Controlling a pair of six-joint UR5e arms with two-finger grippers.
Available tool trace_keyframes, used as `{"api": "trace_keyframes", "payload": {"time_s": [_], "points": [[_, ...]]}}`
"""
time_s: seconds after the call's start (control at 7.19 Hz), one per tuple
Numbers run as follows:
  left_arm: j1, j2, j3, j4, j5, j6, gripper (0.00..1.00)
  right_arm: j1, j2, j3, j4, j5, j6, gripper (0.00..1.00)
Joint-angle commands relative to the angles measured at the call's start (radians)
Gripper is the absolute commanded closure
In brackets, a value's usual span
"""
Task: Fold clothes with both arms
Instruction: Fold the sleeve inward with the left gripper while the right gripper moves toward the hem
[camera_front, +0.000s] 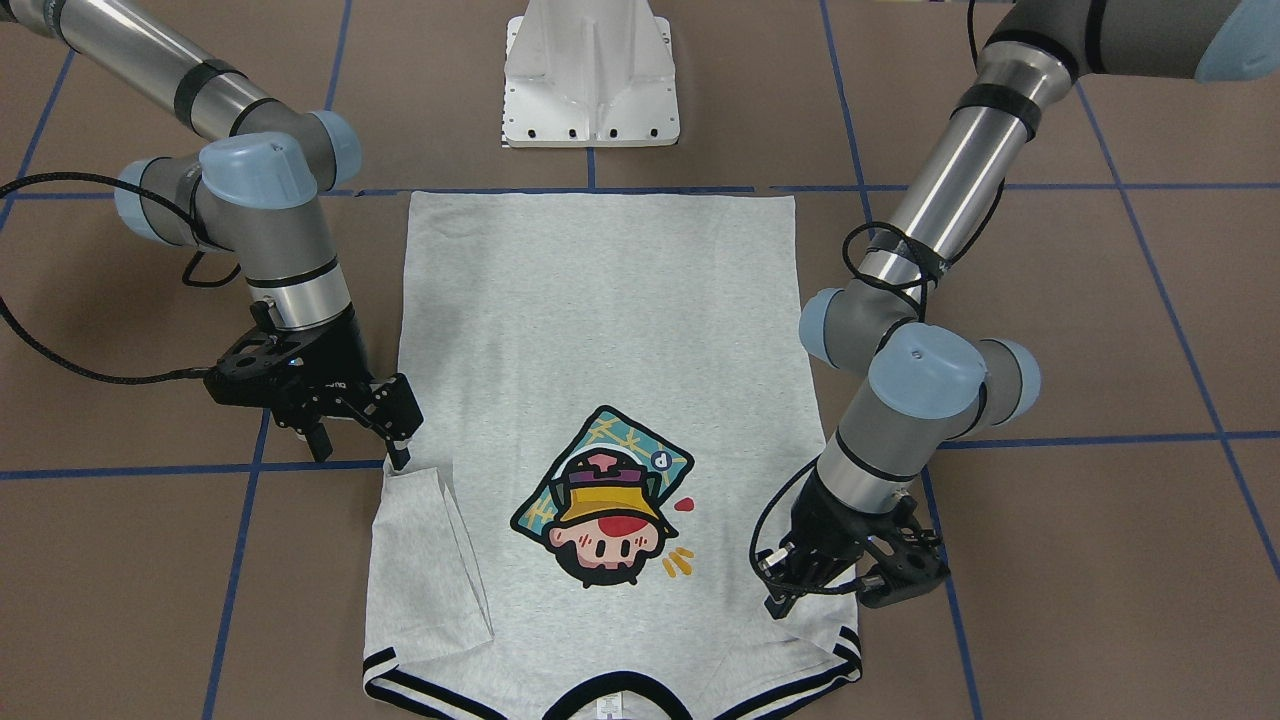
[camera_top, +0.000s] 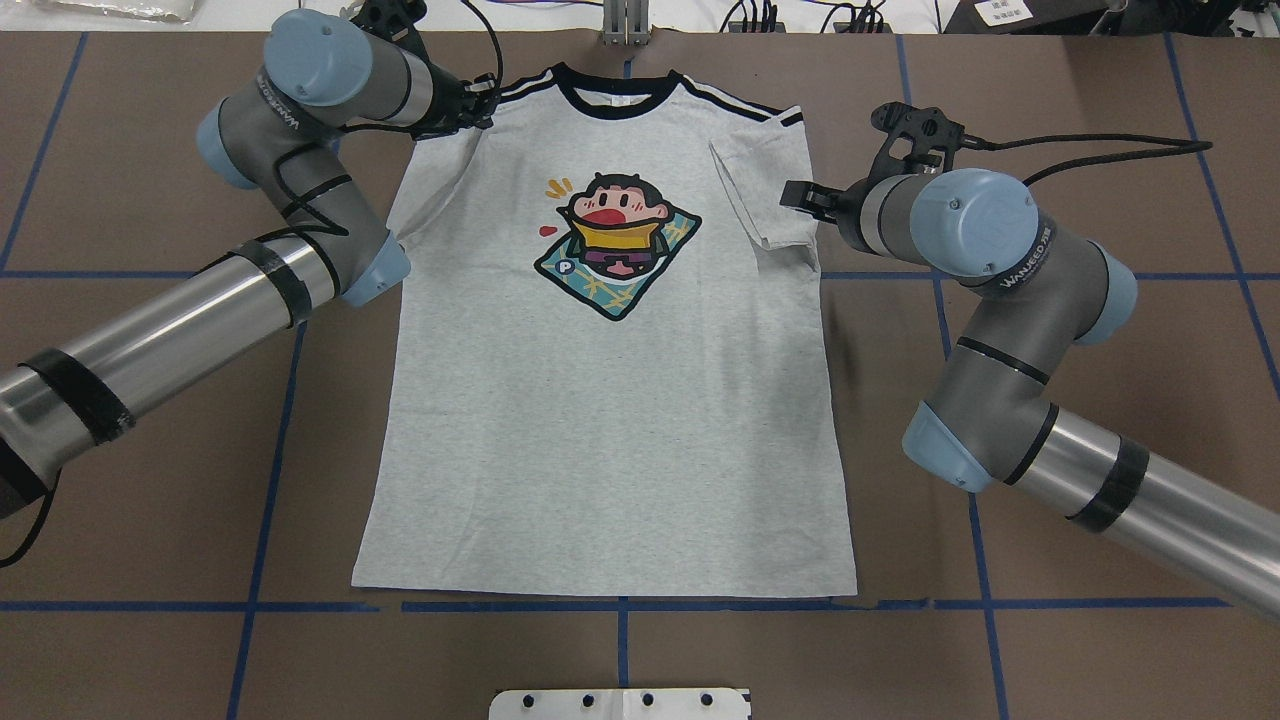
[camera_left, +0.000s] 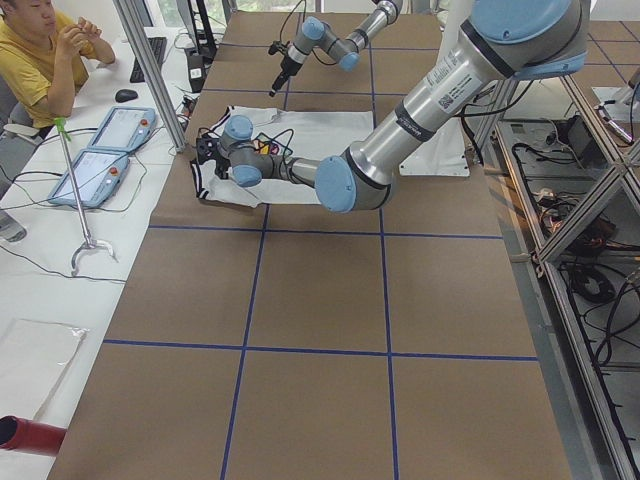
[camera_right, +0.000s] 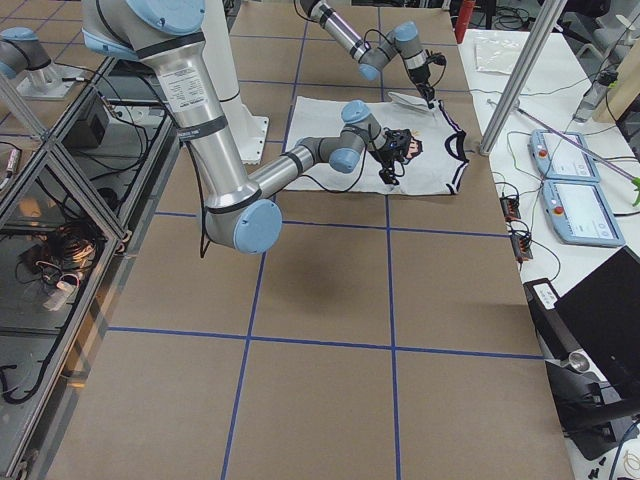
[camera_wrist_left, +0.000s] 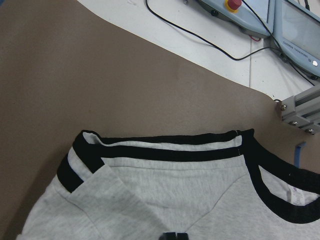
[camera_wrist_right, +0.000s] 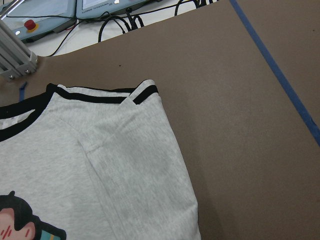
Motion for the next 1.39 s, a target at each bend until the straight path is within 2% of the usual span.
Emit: {"api": "trace_keyframes", "payload": {"time_s": [0.0,0.28,0.42,0.56,0.7,0.83,0.97,1.11,1.25], "points": [[0.018,-0.036,0.056,-0.002,0.047,-0.008,1.00,0.000,0.000,-0.010,0.000,-0.004,0.000,0.00],[0.025,-0.046,0.069,-0.008,0.058,-0.010,1.00,0.000,0.001,-0.009,0.001,0.002,-0.001,0.00],[0.033,-0.054,0.069,-0.008,0.061,-0.011,0.86,0.002,0.001,-0.003,0.001,0.011,-0.001,0.00],[0.034,-0.059,0.063,-0.008,0.058,-0.011,0.37,0.002,0.001,0.013,0.000,0.020,0.002,0.00],[0.036,-0.049,0.019,-0.008,0.052,-0.013,0.24,0.000,-0.008,0.070,-0.015,0.040,0.017,0.00],[0.038,-0.025,-0.057,-0.002,0.052,-0.019,0.23,-0.015,-0.044,0.136,-0.057,0.071,0.061,0.00],[0.039,0.045,-0.173,0.003,0.039,-0.042,0.23,-0.068,-0.078,0.234,-0.134,0.081,0.129,0.00],[0.039,0.128,-0.328,0.065,-0.047,-0.048,0.23,-0.137,-0.109,0.340,-0.238,0.082,0.184,0.00],[0.041,0.204,-0.498,0.175,-0.083,-0.048,0.23,-0.214,-0.144,0.421,-0.296,0.080,0.288,0.00]]}}
